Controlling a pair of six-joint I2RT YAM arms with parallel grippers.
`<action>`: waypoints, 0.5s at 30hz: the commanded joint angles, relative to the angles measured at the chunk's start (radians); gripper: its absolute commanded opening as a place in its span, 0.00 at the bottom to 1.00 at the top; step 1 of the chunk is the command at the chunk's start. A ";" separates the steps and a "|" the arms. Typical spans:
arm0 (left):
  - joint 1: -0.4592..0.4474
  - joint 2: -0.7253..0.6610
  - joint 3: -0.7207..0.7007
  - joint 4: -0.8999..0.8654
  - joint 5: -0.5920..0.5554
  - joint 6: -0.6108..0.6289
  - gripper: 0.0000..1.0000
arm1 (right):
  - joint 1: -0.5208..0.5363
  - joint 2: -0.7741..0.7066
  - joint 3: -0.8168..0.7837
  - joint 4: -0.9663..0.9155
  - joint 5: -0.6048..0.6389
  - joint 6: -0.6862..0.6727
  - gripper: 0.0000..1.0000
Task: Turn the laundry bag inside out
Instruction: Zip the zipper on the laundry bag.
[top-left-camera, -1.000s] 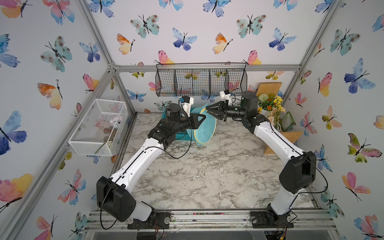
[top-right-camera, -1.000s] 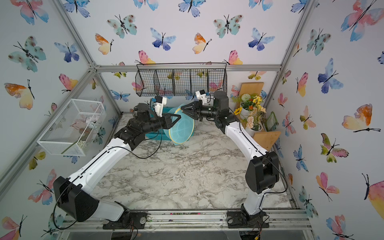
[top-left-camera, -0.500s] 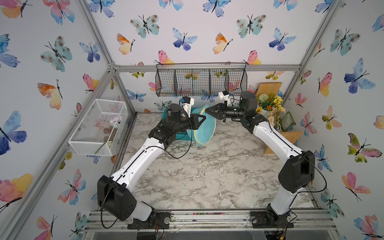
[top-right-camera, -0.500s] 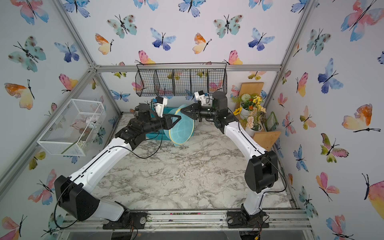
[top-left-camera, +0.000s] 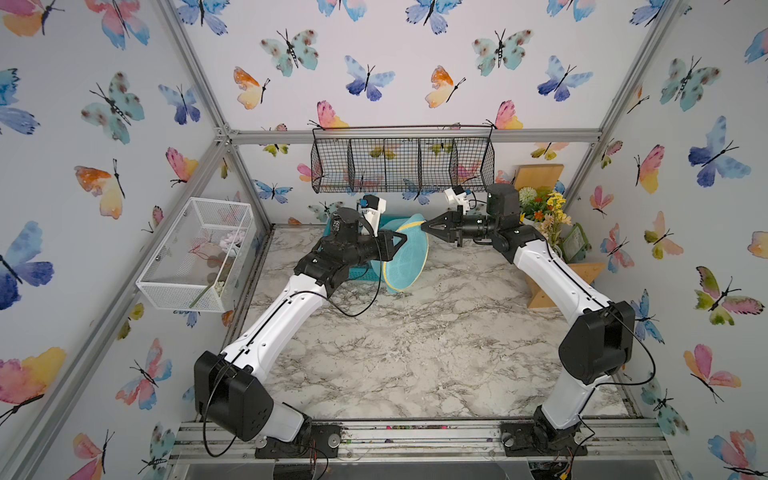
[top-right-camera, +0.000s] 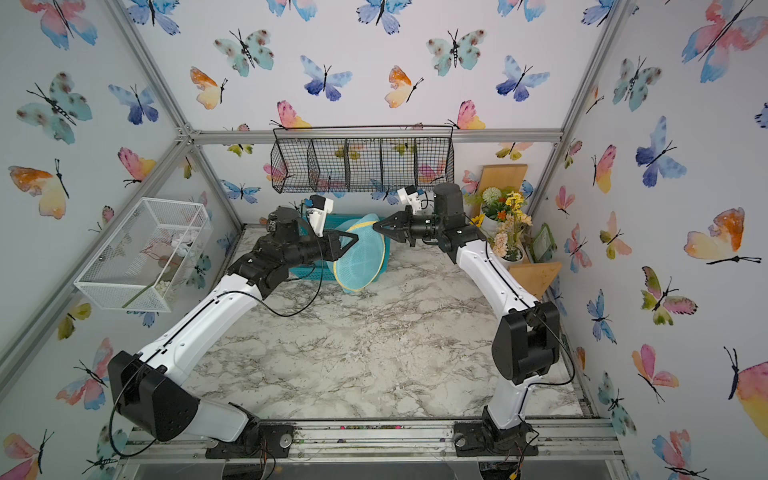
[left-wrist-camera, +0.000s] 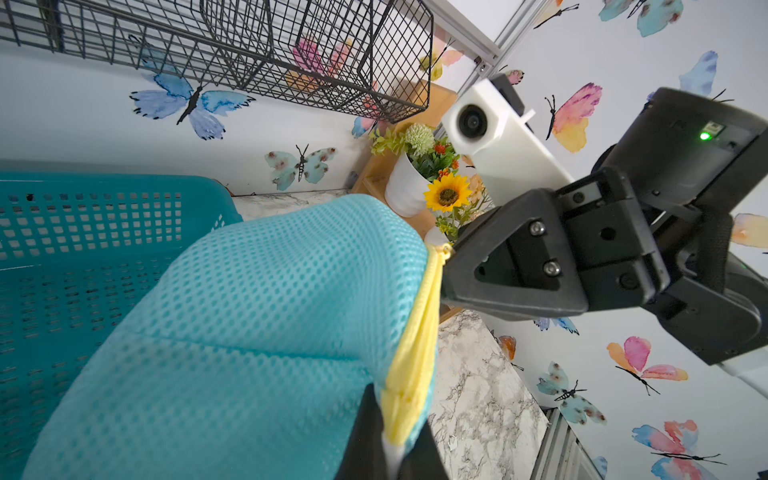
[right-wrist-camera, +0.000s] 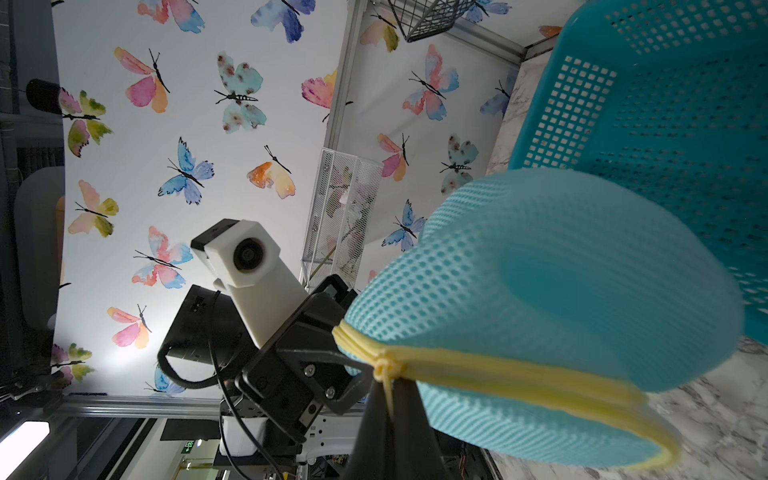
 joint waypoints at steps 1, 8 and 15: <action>0.018 -0.042 0.006 -0.051 0.025 0.046 0.00 | -0.033 0.000 0.052 -0.071 -0.012 -0.092 0.01; 0.078 -0.120 -0.044 -0.014 0.169 0.036 0.00 | -0.073 0.042 0.098 -0.211 0.018 -0.198 0.01; 0.085 -0.117 -0.099 0.026 0.257 0.010 0.06 | -0.067 0.050 0.164 -0.150 -0.066 -0.159 0.02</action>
